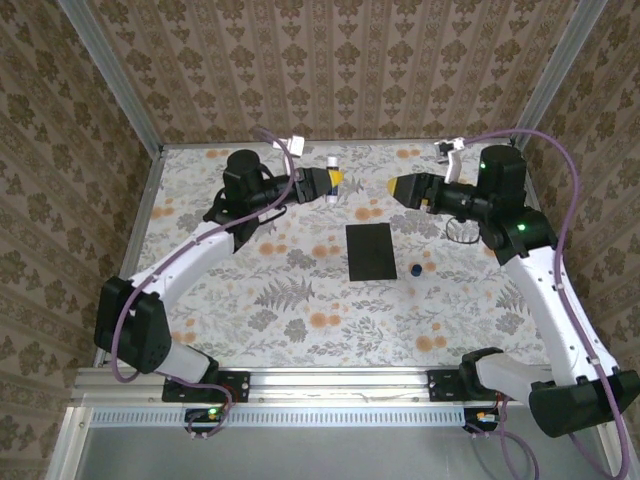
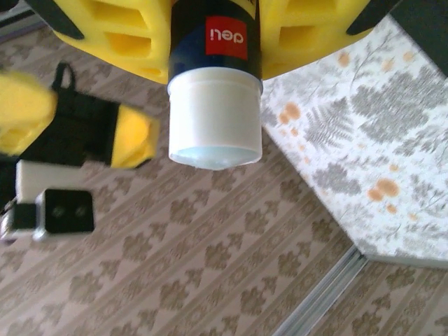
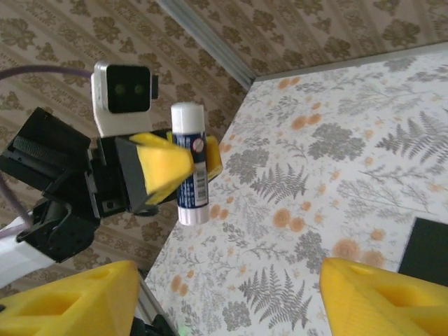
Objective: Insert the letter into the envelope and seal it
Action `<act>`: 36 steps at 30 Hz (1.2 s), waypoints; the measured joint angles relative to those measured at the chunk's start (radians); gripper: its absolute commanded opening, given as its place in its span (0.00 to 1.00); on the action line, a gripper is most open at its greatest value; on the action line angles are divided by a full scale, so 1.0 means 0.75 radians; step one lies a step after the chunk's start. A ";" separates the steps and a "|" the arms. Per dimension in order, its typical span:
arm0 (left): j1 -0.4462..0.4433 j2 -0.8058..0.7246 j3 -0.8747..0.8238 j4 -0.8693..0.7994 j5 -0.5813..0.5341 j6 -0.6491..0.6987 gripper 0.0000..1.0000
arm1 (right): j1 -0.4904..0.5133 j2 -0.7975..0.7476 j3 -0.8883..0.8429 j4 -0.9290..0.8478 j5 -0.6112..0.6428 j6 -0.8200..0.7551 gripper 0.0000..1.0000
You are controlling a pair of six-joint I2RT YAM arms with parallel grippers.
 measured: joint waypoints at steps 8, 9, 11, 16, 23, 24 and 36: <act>-0.053 -0.163 -0.014 -0.485 -0.120 0.679 0.00 | -0.038 0.053 -0.047 -0.223 0.165 0.030 0.80; -0.063 -0.198 -0.047 -0.504 -0.166 0.757 0.00 | -0.038 0.064 -0.050 -0.253 0.207 0.030 0.81; -0.093 -0.266 -0.128 -0.517 -0.242 0.894 0.00 | -0.038 0.071 -0.058 -0.292 0.278 0.031 0.81; -0.163 -0.343 -0.310 -0.530 -0.389 1.158 0.00 | -0.038 0.071 -0.096 -0.353 0.431 0.031 0.82; -0.208 -0.343 -0.371 -0.539 -0.494 1.324 0.00 | -0.038 0.071 -0.164 -0.366 0.526 0.030 0.81; -0.216 -0.343 -0.371 -0.539 -0.500 1.337 0.00 | -0.038 0.071 -0.173 -0.367 0.534 0.030 0.81; -0.273 -0.337 -0.368 -0.582 -0.584 1.431 0.00 | 0.013 0.136 -0.212 -0.416 0.672 0.024 0.78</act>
